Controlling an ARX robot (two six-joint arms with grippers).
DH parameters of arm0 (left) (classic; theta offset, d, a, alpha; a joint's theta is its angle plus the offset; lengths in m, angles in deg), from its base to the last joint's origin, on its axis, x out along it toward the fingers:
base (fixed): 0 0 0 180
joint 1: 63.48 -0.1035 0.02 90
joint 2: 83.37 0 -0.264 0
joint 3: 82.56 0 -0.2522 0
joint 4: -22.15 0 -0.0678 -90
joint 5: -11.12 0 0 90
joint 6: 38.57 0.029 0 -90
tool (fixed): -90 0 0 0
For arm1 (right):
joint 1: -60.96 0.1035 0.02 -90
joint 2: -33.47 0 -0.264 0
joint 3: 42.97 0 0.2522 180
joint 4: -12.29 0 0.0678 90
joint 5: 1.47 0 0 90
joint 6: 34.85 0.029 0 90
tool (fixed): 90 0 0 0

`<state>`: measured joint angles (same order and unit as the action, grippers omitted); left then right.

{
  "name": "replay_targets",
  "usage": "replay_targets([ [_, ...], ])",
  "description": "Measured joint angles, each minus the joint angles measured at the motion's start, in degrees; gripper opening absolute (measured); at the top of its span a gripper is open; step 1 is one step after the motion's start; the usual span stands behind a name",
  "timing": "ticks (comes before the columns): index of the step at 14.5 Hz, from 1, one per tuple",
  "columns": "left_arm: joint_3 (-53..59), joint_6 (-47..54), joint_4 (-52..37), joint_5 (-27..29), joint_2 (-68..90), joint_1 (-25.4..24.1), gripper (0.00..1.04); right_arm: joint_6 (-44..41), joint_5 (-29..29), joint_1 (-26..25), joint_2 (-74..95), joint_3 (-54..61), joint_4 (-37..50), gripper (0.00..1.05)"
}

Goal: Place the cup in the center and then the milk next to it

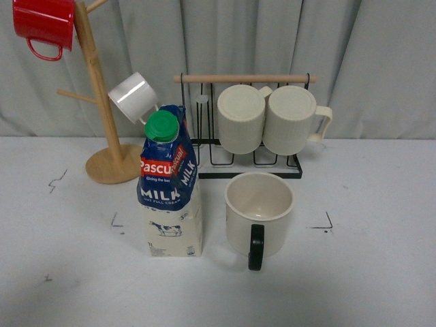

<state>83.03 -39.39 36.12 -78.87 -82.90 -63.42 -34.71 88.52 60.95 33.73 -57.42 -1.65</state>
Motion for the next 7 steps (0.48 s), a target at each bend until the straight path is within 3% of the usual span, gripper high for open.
replay_targets([
  [6,0.0,0.0,0.0,0.0,0.0,0.0,1.00,0.0,0.0,0.0,0.0,0.0,0.0,0.98],
  [7,0.0,0.0,0.0,0.0,0.0,0.0,0.98,0.0,0.0,0.0,0.0,0.0,0.0,0.98],
])
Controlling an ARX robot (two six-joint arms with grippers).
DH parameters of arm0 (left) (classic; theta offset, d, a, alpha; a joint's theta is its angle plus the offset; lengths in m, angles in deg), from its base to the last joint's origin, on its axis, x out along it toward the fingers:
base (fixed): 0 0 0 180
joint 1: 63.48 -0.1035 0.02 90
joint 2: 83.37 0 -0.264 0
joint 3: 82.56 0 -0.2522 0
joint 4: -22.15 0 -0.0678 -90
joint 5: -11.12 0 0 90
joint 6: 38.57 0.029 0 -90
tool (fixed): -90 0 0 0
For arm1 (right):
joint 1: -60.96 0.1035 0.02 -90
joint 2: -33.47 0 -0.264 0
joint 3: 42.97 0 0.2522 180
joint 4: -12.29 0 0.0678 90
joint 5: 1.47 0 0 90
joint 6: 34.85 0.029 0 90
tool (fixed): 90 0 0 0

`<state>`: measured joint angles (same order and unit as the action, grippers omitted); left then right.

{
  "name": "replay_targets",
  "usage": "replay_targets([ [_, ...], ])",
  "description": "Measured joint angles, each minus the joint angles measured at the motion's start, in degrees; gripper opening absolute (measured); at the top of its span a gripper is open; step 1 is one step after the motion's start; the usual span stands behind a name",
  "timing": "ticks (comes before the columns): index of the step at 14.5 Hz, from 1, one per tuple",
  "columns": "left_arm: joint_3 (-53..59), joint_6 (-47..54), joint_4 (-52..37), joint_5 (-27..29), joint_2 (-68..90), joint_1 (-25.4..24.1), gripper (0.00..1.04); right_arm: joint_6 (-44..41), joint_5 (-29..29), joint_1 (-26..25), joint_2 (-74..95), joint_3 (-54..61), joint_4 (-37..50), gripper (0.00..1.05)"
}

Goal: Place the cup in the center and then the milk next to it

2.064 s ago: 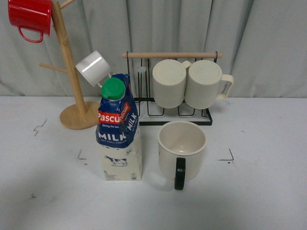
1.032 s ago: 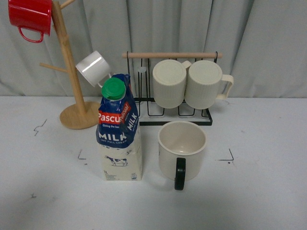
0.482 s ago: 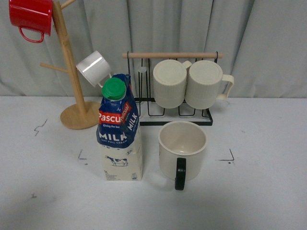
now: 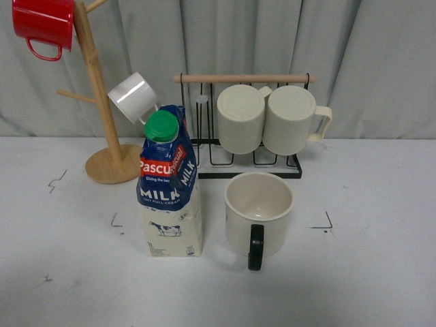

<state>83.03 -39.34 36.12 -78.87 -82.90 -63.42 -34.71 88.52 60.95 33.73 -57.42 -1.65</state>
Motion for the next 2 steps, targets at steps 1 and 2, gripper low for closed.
replay_targets([
  [1,0.0,0.0,0.0,0.0,0.0,0.0,0.98,0.0,0.0,0.0,0.0,0.0,0.0,0.98],
  [2,0.0,0.0,0.0,0.0,0.0,0.0,0.98,0.0,0.0,0.0,0.0,0.0,0.0,0.98],
])
